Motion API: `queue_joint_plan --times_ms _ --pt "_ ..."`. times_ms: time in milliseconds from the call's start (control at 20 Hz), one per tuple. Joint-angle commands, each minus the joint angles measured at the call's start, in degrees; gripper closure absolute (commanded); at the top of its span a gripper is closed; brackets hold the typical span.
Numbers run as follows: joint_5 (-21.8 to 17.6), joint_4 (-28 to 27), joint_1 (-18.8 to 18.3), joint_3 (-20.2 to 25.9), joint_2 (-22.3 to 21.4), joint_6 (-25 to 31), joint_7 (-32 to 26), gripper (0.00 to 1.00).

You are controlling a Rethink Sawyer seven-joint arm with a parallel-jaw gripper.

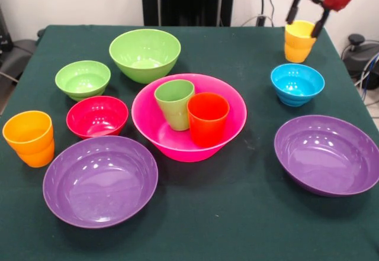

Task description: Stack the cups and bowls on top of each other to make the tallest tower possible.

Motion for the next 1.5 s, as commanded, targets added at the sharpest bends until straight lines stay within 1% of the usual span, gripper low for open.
queue_joint_plan --times_ms 50,150,250,350,550,700,800,1000,1250,1400,1500 --pt "4.21 3.94 4.45 6.40 0.32 0.13 13.53 0.00" --pt "5.08 3.43 5.18 6.17 1.15 -1.42 13.25 0.00" --pt "5.80 3.48 4.94 6.89 1.38 -2.57 11.44 0.00" --pt "6.29 2.68 5.70 6.31 2.12 -2.35 11.47 0.00" --pt "5.59 1.14 7.57 3.50 3.95 -2.55 11.74 0.00" --pt "5.55 1.33 7.46 3.14 4.70 -3.94 11.09 0.00" --pt "5.71 0.94 7.62 2.91 5.25 -3.92 11.32 0.00" --pt "8.00 0.99 4.25 6.71 5.09 0.00 8.92 0.00" --pt "7.79 -1.30 2.61 7.30 6.95 4.91 7.51 0.00" --pt "7.57 -2.16 2.62 6.93 8.38 5.56 8.25 0.00" --pt "7.86 -2.24 2.17 7.37 8.91 7.04 8.49 0.00"
